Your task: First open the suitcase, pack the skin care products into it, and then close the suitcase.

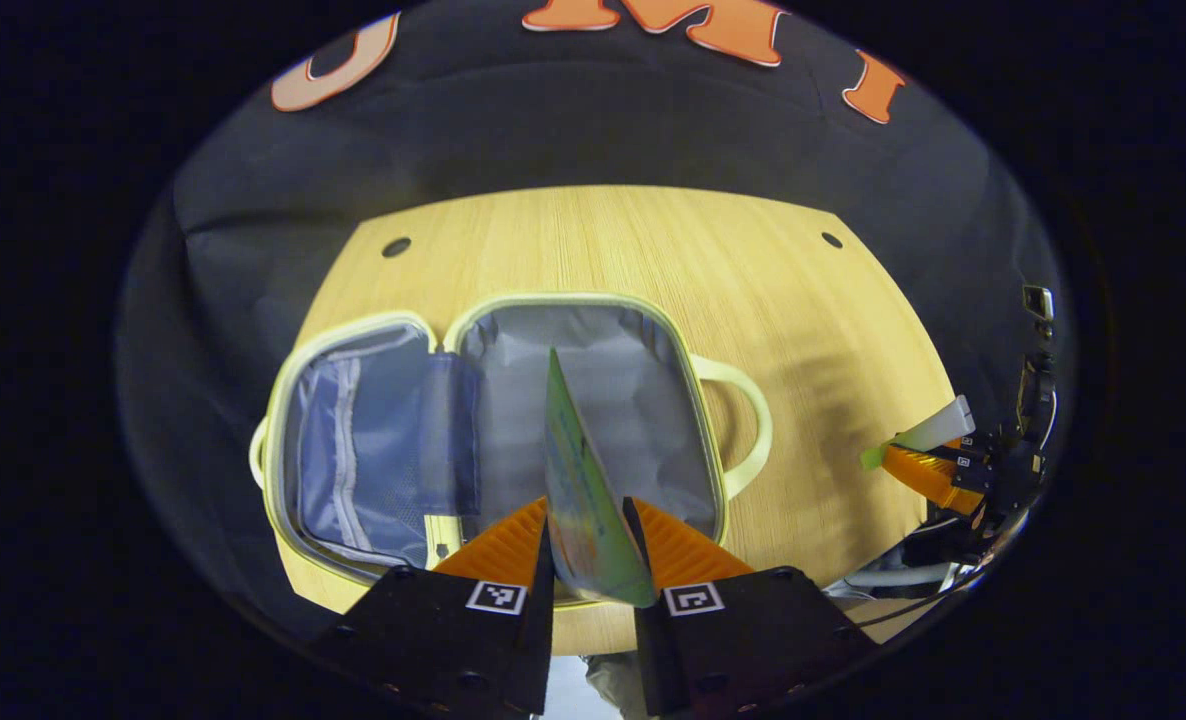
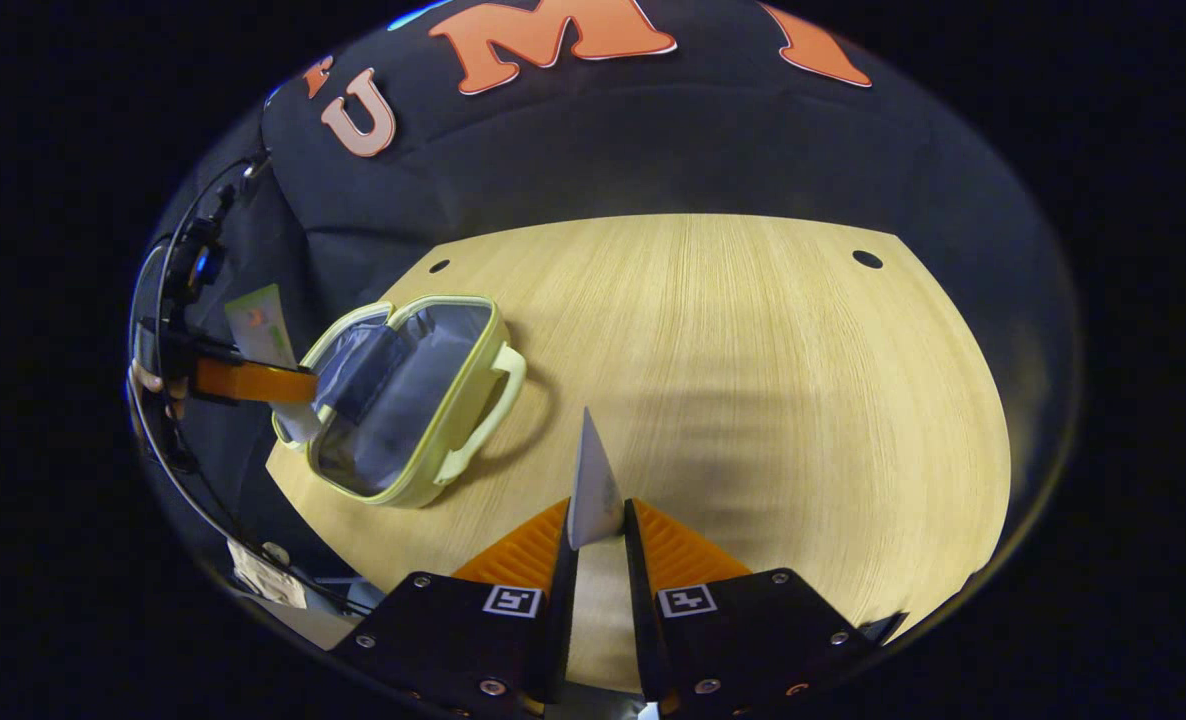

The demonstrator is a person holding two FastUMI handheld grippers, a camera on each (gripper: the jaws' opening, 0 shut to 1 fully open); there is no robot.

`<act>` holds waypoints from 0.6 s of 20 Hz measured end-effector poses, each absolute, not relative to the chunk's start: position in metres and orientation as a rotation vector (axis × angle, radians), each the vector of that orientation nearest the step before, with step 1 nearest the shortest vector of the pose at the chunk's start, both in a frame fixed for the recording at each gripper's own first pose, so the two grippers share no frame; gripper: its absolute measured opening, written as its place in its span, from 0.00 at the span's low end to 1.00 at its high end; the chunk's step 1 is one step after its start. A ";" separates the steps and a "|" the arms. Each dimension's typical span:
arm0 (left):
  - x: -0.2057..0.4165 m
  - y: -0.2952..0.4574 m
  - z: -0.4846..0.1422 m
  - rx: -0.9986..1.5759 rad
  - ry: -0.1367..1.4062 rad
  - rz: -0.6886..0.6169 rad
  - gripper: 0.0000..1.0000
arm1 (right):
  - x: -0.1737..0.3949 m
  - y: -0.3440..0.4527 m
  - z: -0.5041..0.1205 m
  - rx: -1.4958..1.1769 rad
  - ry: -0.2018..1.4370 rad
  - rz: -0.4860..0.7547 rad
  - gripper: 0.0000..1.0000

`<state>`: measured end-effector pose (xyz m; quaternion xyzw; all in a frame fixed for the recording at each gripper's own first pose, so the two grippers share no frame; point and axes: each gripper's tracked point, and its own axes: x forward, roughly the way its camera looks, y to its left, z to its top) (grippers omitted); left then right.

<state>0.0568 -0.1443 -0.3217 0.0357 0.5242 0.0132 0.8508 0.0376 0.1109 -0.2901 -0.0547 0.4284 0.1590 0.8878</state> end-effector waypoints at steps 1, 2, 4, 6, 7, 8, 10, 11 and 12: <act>0.060 -0.141 -0.328 0.075 1.135 0.010 0.36 | 0.034 0.117 -0.288 -0.094 0.894 0.331 0.24; 0.063 -0.135 -0.337 0.079 1.163 0.000 0.36 | 0.029 0.123 -0.289 -0.068 0.901 0.330 0.29; 0.068 -0.123 -0.352 0.091 1.225 -0.001 0.36 | 0.022 0.130 -0.289 -0.032 0.915 0.308 0.29; 0.070 -0.114 -0.364 0.082 1.269 -0.007 0.36 | 0.021 0.131 -0.288 -0.040 0.906 0.279 0.29; 0.070 -0.112 -0.372 0.064 1.291 -0.017 0.36 | 0.020 0.132 -0.287 -0.043 0.904 0.264 0.29; 0.070 -0.111 -0.378 0.044 1.308 -0.030 0.36 | 0.017 0.133 -0.286 -0.040 0.903 0.249 0.29; 0.072 -0.109 -0.390 0.025 1.328 -0.055 0.36 | 0.014 0.138 -0.283 -0.026 0.902 0.225 0.29; 0.071 -0.108 -0.390 0.031 1.327 -0.068 0.37 | 0.012 0.140 -0.283 -0.023 0.903 0.216 0.29; 0.074 -0.107 -0.391 0.046 1.320 -0.078 0.37 | 0.010 0.141 -0.282 -0.021 0.903 0.206 0.29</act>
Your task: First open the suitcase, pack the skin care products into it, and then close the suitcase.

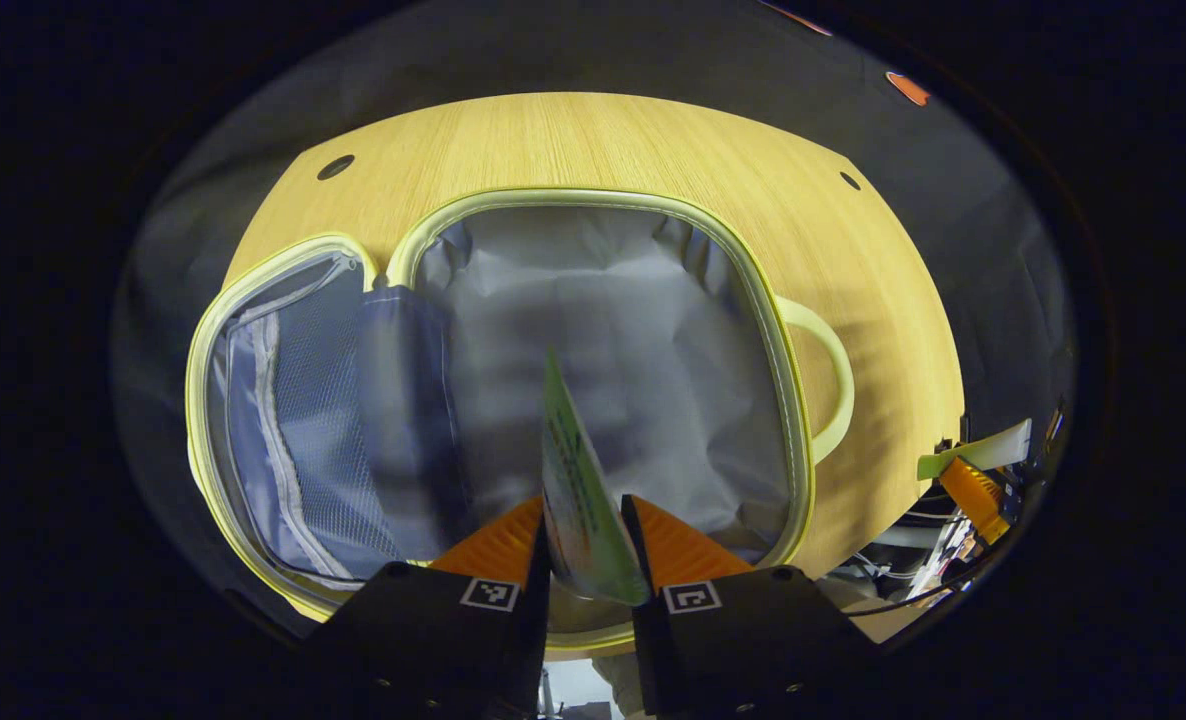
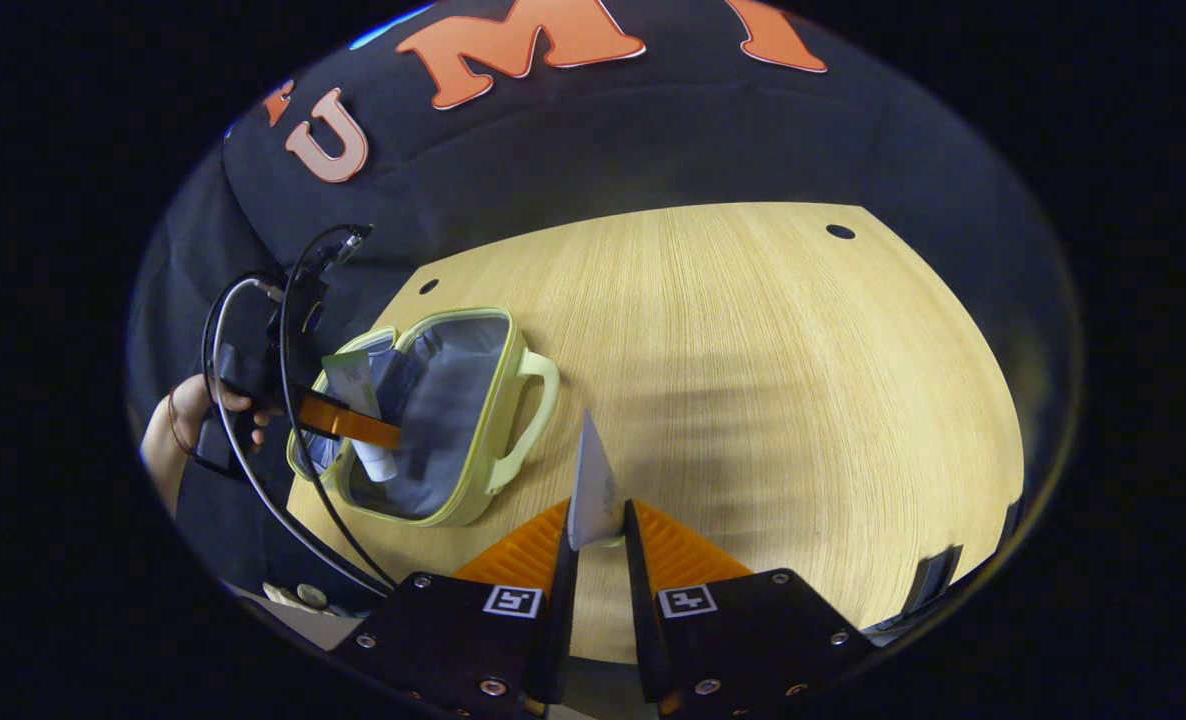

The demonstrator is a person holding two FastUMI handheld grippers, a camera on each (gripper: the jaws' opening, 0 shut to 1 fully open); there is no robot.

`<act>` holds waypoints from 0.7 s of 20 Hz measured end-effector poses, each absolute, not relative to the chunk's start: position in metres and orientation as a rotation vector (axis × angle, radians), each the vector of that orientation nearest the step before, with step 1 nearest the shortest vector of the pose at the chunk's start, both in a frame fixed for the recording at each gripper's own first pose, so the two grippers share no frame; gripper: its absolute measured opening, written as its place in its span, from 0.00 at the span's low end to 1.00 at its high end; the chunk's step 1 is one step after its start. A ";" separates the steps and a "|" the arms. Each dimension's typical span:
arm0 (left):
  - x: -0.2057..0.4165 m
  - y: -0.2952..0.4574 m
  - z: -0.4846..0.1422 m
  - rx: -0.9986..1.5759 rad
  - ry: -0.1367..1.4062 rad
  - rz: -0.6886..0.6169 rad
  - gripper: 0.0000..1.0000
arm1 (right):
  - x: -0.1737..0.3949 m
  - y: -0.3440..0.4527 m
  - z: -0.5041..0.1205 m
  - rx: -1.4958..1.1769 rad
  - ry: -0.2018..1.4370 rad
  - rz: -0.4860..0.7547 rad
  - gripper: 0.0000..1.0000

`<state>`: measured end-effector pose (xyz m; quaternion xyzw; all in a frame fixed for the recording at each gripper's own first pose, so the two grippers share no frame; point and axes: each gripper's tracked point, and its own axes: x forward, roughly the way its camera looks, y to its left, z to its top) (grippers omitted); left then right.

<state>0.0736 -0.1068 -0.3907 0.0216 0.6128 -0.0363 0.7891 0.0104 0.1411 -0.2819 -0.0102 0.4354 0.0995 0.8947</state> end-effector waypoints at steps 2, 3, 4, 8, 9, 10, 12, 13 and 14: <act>0.078 -0.102 -0.390 0.088 1.302 -0.097 0.41 | 0.008 0.146 -0.280 -0.026 0.900 0.193 0.29; 0.075 -0.099 -0.381 0.115 1.279 -0.109 0.59 | 0.008 0.149 -0.280 -0.026 0.896 0.190 0.29; 0.084 -0.097 -0.382 0.147 1.252 -0.115 0.78 | 0.008 0.154 -0.279 -0.026 0.893 0.188 0.29; 0.092 -0.087 -0.355 0.231 1.167 -0.138 0.98 | 0.007 0.176 -0.275 -0.022 0.884 0.210 0.28; 0.089 -0.088 -0.349 0.219 1.148 -0.148 0.98 | 0.008 0.183 -0.273 -0.025 0.882 0.220 0.29; 0.087 -0.089 -0.344 0.194 1.133 -0.158 0.98 | 0.010 0.189 -0.272 -0.031 0.878 0.230 0.29; 0.082 -0.088 -0.333 0.123 1.097 -0.170 0.98 | 0.014 0.203 -0.266 -0.044 0.868 0.250 0.29; 0.080 -0.085 -0.328 0.090 1.075 -0.169 0.98 | 0.016 0.211 -0.264 -0.048 0.868 0.262 0.28; 0.078 -0.080 -0.322 0.063 1.050 -0.164 0.98 | 0.016 0.220 -0.261 -0.051 0.868 0.279 0.29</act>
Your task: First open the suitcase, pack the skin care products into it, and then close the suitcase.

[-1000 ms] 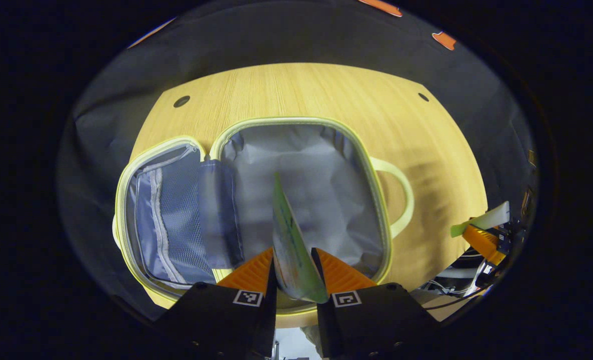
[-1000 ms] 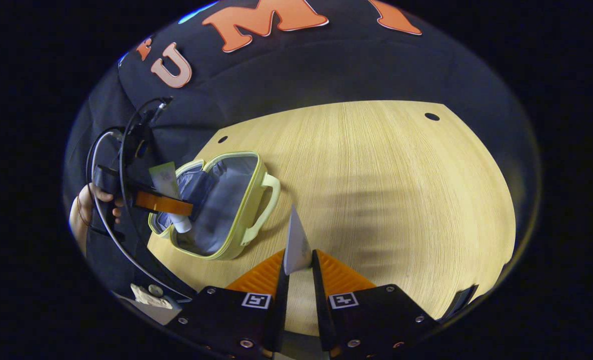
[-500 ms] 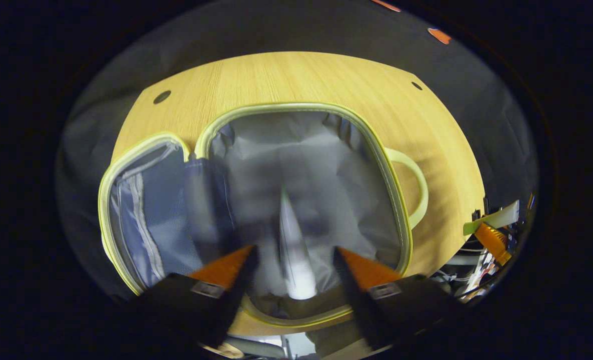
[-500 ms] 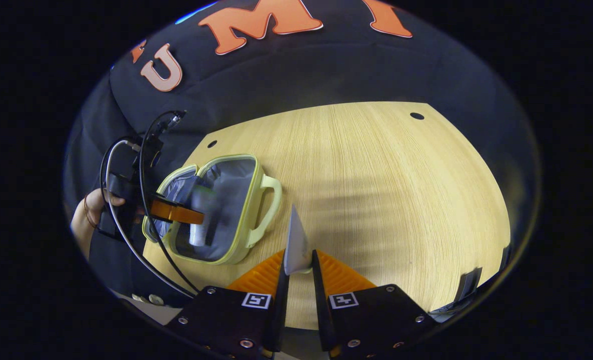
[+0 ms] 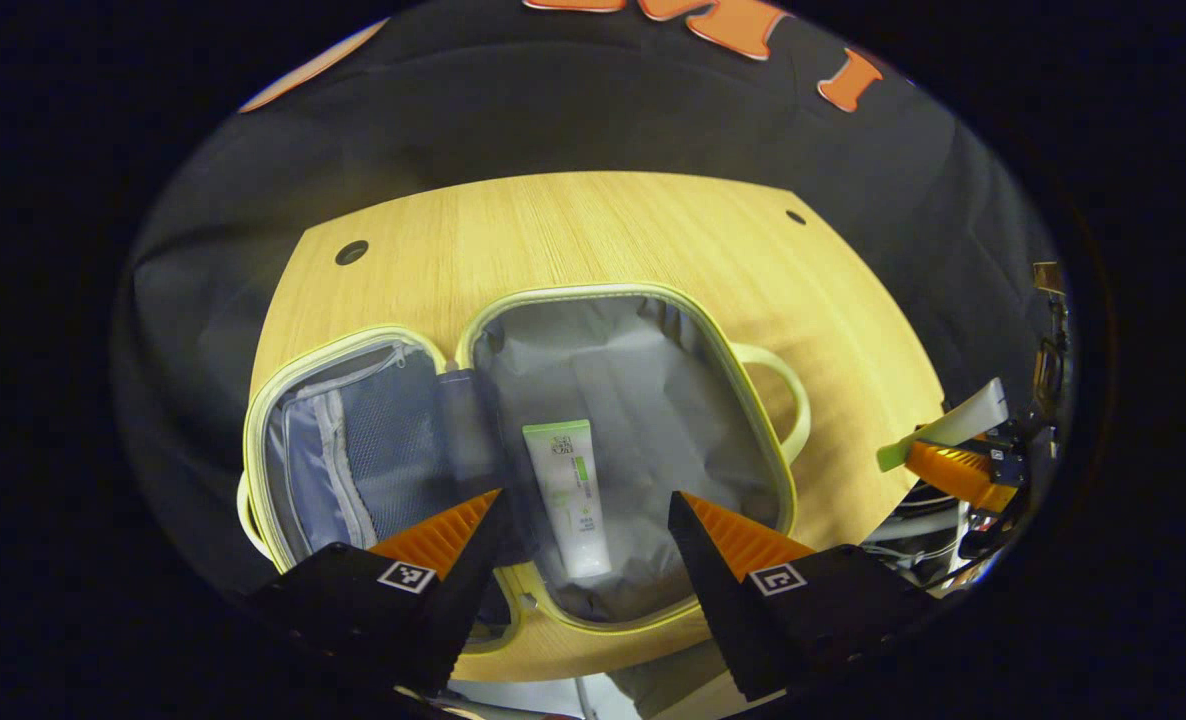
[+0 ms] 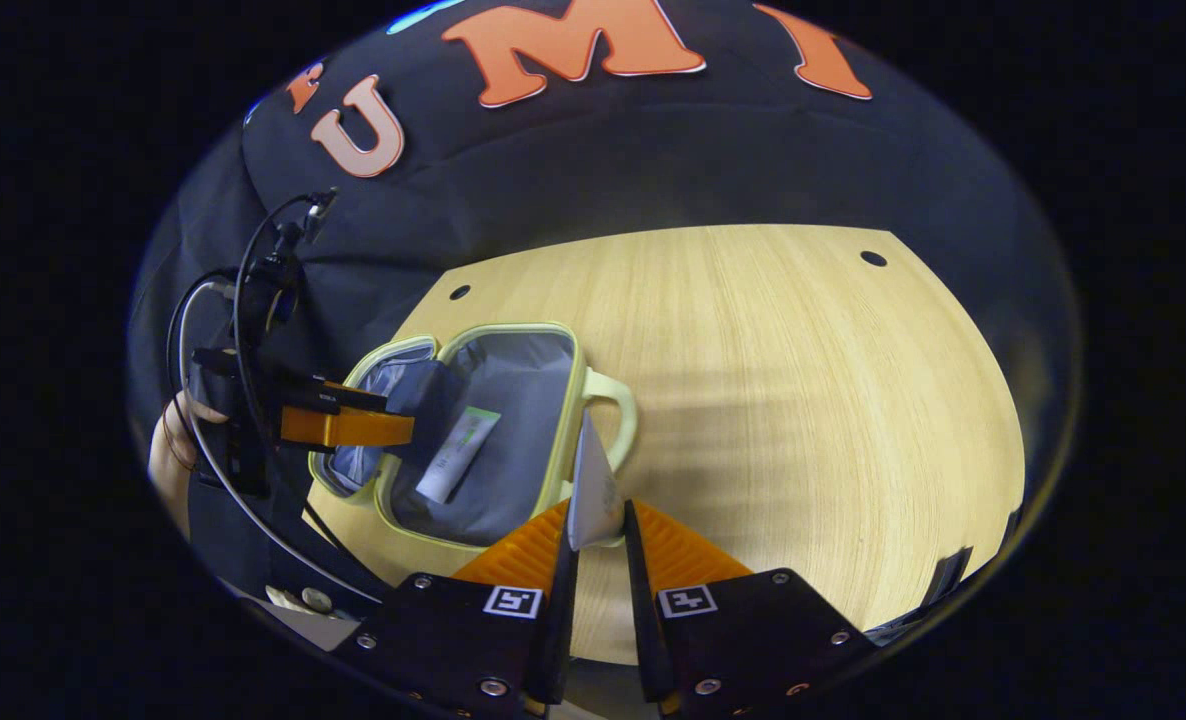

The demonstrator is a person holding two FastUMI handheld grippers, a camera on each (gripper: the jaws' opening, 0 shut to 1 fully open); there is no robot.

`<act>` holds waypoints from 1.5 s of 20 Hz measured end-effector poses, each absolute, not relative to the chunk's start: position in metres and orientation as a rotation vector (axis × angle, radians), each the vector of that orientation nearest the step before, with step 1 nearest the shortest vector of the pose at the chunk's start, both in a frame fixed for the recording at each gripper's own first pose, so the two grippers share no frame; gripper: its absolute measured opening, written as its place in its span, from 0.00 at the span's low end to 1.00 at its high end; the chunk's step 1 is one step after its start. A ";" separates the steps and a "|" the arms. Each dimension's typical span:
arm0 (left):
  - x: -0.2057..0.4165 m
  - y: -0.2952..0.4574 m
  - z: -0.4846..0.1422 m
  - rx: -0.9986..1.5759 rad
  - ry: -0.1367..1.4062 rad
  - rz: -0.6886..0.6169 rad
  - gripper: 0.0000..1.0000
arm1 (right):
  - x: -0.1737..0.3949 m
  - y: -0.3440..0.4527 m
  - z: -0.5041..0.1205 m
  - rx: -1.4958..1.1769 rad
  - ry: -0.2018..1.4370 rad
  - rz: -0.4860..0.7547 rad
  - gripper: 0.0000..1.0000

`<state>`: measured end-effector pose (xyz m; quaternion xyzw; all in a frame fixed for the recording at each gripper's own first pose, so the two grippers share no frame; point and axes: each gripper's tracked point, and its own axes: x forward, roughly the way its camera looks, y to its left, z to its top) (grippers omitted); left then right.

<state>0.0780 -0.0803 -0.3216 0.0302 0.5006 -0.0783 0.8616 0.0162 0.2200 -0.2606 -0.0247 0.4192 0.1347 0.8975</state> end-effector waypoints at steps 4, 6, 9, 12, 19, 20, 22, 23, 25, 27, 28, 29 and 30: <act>0.061 -0.045 -0.289 -0.044 0.932 -0.126 0.98 | 0.035 0.260 -0.255 -0.108 0.857 0.349 0.28; 0.045 -0.016 -0.270 -0.098 0.912 -0.075 0.98 | 0.043 0.284 -0.258 -0.131 0.870 0.388 0.28; 0.016 0.033 -0.253 -0.191 0.883 0.026 0.98 | 0.052 0.329 -0.268 -0.065 0.924 0.460 0.28; -0.015 0.075 -0.227 -0.257 0.851 0.116 0.98 | 0.051 0.352 -0.293 -0.072 1.043 0.497 0.29; -0.061 0.152 -0.225 -0.359 0.828 0.261 0.98 | 0.045 0.345 -0.362 -0.164 1.292 0.421 0.28; -0.067 0.157 -0.229 -0.377 0.830 0.272 0.98 | 0.045 0.344 -0.366 -0.154 1.307 0.407 0.29; -0.077 0.163 -0.238 -0.403 0.844 0.283 0.98 | 0.046 0.344 -0.369 -0.138 1.319 0.384 0.29; -0.077 0.165 -0.240 -0.412 0.846 0.287 0.98 | 0.048 0.345 -0.370 -0.138 1.307 0.379 0.29; -0.074 0.169 -0.242 -0.425 0.842 0.291 0.98 | 0.050 0.351 -0.366 -0.116 1.284 0.384 0.36; -0.070 0.173 -0.244 -0.430 0.837 0.291 0.98 | 0.057 0.355 -0.359 -0.088 1.243 0.390 0.74; -0.067 0.174 -0.246 -0.431 0.836 0.289 0.98 | 0.057 0.354 -0.355 -0.078 1.236 0.388 0.93; -0.065 0.175 -0.248 -0.437 0.835 0.287 0.98 | 0.059 0.354 -0.351 -0.069 1.226 0.385 0.96; -0.063 0.176 -0.250 -0.447 0.836 0.283 0.98 | 0.059 0.354 -0.349 -0.067 1.215 0.384 0.96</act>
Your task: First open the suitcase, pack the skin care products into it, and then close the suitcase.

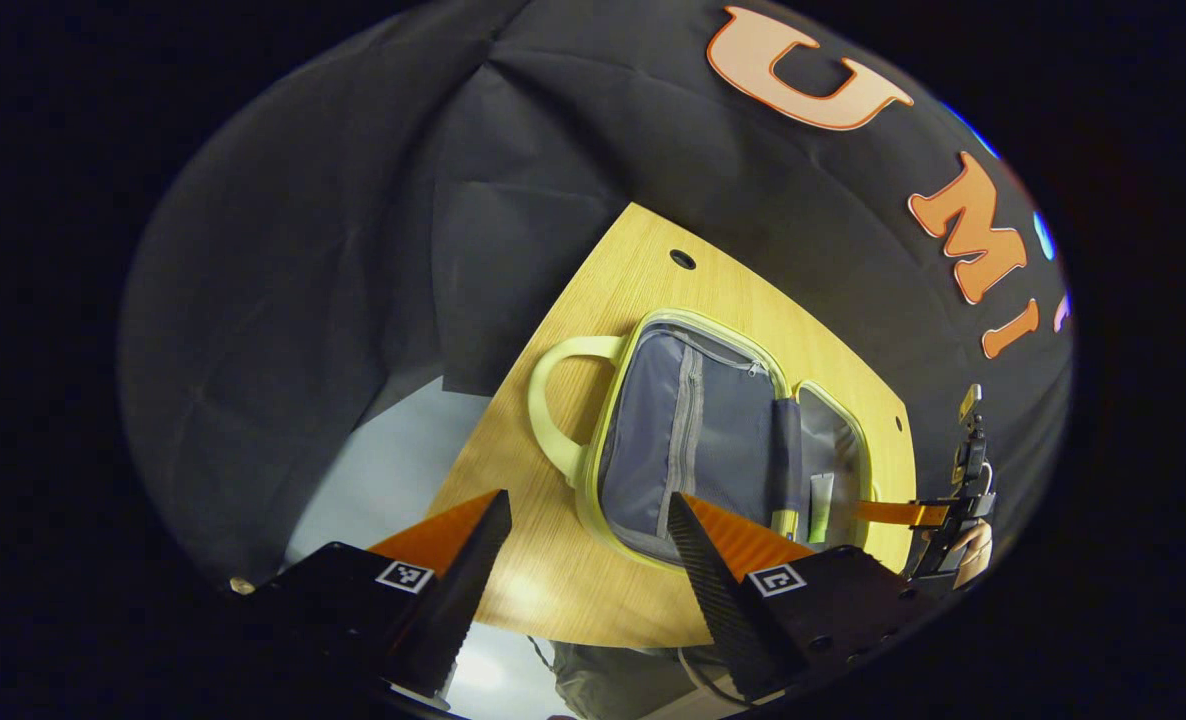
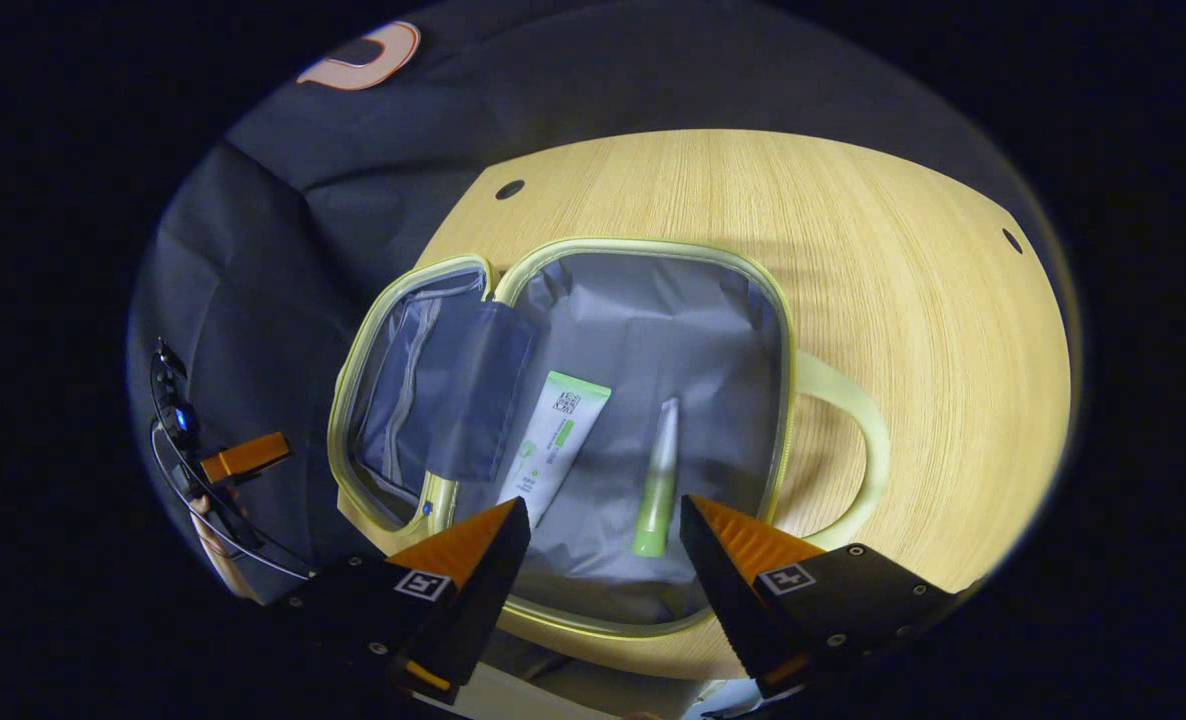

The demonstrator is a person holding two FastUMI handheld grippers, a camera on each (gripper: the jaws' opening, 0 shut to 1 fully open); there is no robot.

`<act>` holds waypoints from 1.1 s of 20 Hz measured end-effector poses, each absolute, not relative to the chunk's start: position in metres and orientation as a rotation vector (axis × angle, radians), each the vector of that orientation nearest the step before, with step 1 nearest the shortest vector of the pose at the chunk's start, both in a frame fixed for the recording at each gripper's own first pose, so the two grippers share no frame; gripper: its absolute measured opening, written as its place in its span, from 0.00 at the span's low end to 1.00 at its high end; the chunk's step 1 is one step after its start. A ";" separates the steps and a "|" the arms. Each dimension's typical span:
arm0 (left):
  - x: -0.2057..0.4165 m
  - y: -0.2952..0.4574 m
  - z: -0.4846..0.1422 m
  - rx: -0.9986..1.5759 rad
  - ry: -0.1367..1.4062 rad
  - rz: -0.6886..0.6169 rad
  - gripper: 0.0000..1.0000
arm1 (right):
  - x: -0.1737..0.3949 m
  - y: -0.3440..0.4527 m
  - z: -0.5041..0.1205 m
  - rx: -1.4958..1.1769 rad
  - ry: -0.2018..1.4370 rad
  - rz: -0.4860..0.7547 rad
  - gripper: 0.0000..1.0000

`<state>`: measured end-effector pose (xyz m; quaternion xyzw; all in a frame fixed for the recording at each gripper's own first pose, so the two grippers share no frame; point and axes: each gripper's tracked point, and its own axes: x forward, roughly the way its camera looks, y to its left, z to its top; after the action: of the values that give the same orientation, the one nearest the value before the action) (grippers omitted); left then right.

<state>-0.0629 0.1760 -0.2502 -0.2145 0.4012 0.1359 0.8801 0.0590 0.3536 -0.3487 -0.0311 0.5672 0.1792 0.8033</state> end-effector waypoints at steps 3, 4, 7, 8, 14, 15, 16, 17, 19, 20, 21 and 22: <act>-0.052 0.181 -0.253 -0.508 0.810 0.247 0.98 | 0.056 0.356 -0.341 -0.047 1.200 0.387 0.96; -0.047 0.184 -0.255 -0.536 0.800 0.232 0.98 | 0.053 0.359 -0.338 -0.035 1.202 0.393 0.96; -0.028 0.200 -0.270 -0.618 0.752 0.191 0.98 | 0.049 0.368 -0.332 0.008 1.208 0.398 0.96; -0.023 0.210 -0.275 -0.655 0.735 0.185 0.98 | 0.048 0.371 -0.330 0.026 1.208 0.399 0.96; -0.009 0.247 -0.292 -0.898 0.665 0.140 0.98 | 0.045 0.380 -0.327 0.086 1.214 0.386 0.96; -0.004 0.250 -0.298 -0.900 0.666 0.136 0.98 | 0.045 0.380 -0.327 0.101 1.219 0.380 0.96; 0.000 0.250 -0.303 -0.908 0.668 0.131 0.98 | 0.044 0.380 -0.328 0.114 1.225 0.373 0.96; 0.004 0.249 -0.305 -0.924 0.669 0.119 0.98 | 0.045 0.379 -0.328 0.124 1.228 0.364 0.96; 0.011 0.245 -0.310 -0.953 0.678 0.100 0.96 | 0.045 0.378 -0.329 0.134 1.230 0.355 0.95; 0.014 0.244 -0.312 -0.962 0.679 0.091 0.95 | 0.044 0.378 -0.329 0.138 1.231 0.353 0.96; 0.018 0.245 -0.313 -0.968 0.670 0.088 0.94 | 0.044 0.378 -0.329 0.143 1.234 0.353 0.96; 0.022 0.244 -0.315 -0.973 0.672 0.087 0.90 | 0.043 0.378 -0.328 0.154 1.239 0.352 0.96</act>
<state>0.0217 0.2444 -0.3149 -0.4586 0.3165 0.0411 0.8293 0.0431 0.3785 -0.3279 0.0715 0.5769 0.1638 0.7970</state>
